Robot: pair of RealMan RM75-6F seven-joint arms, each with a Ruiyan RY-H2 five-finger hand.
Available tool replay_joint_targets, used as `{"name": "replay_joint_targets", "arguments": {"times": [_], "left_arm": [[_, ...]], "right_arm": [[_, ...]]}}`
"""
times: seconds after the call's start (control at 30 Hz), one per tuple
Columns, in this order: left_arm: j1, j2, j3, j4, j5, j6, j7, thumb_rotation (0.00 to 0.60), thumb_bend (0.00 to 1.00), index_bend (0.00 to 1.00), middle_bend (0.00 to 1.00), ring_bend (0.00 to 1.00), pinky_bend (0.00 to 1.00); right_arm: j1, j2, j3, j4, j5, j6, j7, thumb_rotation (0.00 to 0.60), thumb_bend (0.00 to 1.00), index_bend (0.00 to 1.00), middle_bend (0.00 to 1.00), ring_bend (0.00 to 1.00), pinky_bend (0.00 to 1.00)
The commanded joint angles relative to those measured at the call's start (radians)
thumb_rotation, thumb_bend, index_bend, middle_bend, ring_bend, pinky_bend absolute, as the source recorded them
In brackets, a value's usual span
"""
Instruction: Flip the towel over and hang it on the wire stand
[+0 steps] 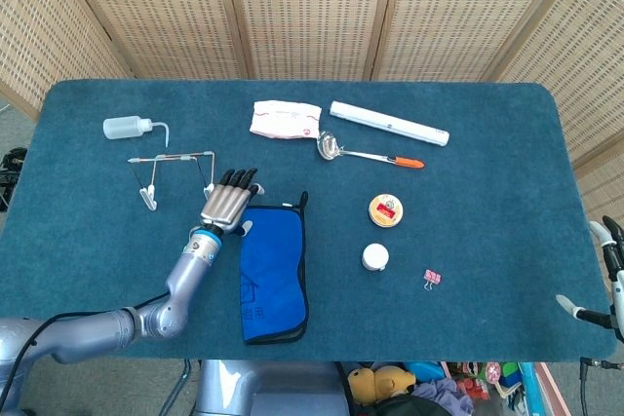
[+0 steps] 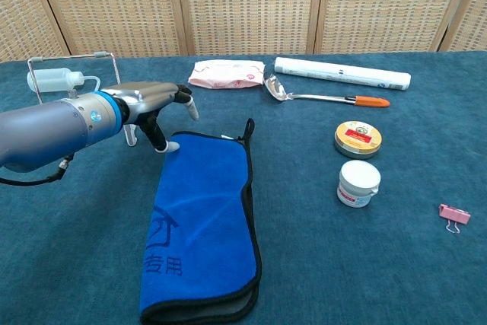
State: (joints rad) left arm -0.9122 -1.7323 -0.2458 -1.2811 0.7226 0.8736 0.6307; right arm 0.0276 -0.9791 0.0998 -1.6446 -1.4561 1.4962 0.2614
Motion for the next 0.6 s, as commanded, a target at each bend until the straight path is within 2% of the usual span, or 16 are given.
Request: {"name": "replay_joint_targets", "arguments": {"times": [0.03,0.3,0.6], "left_arm": [[-0.011,-0.013,0.001,0.015,-0.019,0.004,0.011,0.600,0.35,0.25,0.00,0.00,0.00],[-0.036,-0.049,0.006,0.067,-0.099,0.002,0.053,0.600,0.35,0.25,0.00,0.00,0.00],[-0.047,-0.063,0.011,0.091,-0.124,-0.020,0.041,0.600,0.35,0.26,0.00,0.00,0.00]], "right_arm": [[0.000,0.001,0.001,0.001,0.003,-0.002,0.003,0.600,0.00,0.00,0.00,0.00,0.00],[0.004,0.004,0.004,0.006,0.011,-0.011,0.016,0.600,0.00,0.00,0.00,0.00,0.00],[0.004,0.005,0.004,0.007,0.012,-0.012,0.021,0.600,0.00,0.00,0.00,0.00,0.00]]}}
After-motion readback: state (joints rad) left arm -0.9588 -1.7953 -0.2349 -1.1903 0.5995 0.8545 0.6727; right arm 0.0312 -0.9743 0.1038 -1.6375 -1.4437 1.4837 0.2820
